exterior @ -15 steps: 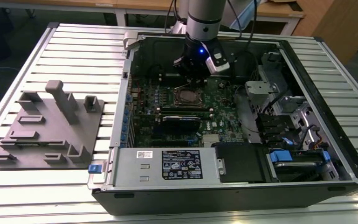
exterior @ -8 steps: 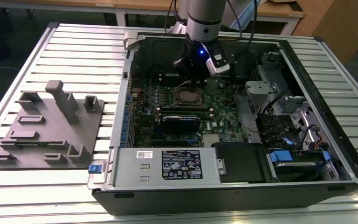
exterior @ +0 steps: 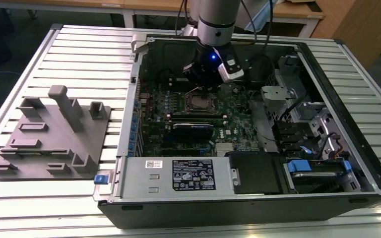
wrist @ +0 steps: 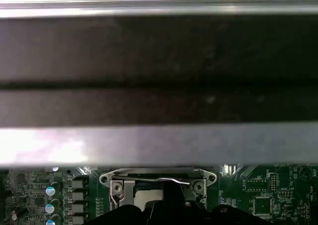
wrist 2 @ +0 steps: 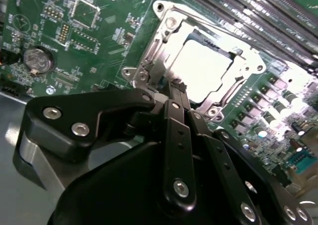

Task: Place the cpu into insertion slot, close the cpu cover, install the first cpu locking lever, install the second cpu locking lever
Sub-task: 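Install the first cpu locking lever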

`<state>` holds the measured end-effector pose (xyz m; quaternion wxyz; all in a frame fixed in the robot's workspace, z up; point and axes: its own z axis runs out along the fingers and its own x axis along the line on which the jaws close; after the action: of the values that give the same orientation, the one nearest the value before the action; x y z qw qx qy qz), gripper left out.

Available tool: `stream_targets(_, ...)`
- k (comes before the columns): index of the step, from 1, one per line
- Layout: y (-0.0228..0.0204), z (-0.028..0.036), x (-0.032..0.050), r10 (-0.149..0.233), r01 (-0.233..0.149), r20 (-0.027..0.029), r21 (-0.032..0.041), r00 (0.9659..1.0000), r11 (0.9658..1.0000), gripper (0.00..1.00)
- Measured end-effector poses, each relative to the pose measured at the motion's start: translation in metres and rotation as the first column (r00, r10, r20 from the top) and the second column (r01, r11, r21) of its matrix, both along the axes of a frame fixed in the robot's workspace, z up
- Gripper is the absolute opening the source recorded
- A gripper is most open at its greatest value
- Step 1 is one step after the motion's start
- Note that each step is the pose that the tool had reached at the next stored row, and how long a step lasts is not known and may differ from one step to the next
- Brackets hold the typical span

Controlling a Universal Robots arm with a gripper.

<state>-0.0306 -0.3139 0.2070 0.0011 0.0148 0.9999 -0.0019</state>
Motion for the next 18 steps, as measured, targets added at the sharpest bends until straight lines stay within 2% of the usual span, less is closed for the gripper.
stream_targets(6, -0.0044, -0.0001, -0.0117, 0.0, 0.0, 0.0039, 0.0001, 1.0, 1.0, 0.1)
stream_targets(10, -0.0055, 0.0003, -0.0192, 0.0, 0.0, 0.0073, -0.0001, 1.0, 1.0, 0.1)
stream_targets(13, -0.0056, 0.0037, -0.0228, 0.0, 0.0, 0.009, 0.001, 1.0, 1.0, 0.1)
stream_targets(18, -0.0056, 0.0115, -0.0279, 0.0, 0.0, 0.0104, 0.0098, 0.9999, 1.0, 0.1)
